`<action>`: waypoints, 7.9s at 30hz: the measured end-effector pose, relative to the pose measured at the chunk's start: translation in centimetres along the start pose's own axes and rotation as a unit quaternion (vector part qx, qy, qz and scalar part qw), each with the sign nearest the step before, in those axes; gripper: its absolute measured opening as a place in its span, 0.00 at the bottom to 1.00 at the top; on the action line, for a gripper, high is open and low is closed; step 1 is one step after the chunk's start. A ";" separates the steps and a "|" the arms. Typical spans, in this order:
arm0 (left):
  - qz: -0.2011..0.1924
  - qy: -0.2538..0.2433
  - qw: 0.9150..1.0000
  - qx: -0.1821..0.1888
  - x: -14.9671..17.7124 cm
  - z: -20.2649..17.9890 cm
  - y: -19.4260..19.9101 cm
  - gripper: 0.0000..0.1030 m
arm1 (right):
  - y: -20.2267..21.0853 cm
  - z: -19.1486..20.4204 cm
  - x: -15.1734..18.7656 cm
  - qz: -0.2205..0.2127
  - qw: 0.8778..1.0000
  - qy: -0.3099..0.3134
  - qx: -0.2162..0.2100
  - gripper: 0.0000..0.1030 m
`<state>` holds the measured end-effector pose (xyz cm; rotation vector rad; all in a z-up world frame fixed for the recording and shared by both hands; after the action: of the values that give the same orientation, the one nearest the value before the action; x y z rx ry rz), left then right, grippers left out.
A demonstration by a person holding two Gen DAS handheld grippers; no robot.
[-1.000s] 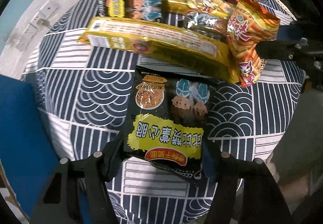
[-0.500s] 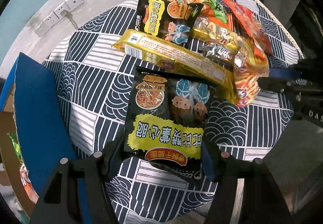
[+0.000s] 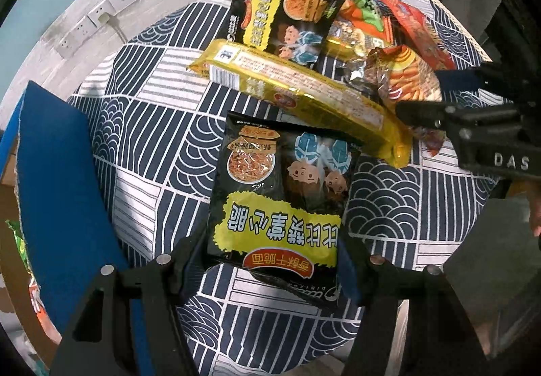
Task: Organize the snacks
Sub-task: 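Lift both held bags up from the pile, then carry both bags over the cardboard box and lower them inside, then move both tools back over the remaining snacks on the table, then grasp the long yellow stick pack with the left tool while the right tool grasps the red cracker bag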
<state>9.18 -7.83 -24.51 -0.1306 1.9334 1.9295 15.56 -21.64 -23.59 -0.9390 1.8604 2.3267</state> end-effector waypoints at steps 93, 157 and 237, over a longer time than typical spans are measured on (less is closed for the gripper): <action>-0.114 0.295 0.933 -0.174 12.6 26.2 14.0 0.68 | 3.8 33.0 -8.2 -0.027 0.978 0.184 -0.097 0.40; -0.037 0.211 0.967 -0.135 -6.5 4.8 2.4 0.79 | 3.6 -8.0 -4.1 0.011 0.993 -0.058 0.107 0.71; -0.014 0.185 0.980 -0.071 -1.7 1.1 -2.5 0.28 | 5.9 -5.2 4.6 0.027 0.996 -0.034 0.081 0.45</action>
<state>11.81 -7.18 -26.20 -0.5925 1.9962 2.1432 11.90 -29.62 -21.05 -0.7913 2.0349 2.1658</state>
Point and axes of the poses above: each gripper's, at about its wrist camera, not at the fingertips, and y roughly against the way its jaws point, z to its left, x to its underside, the point moved 5 cm from there along -y, roughly the way its jaws point, and after that the axes turned 9 degrees about -z, right-handed, at the moved point
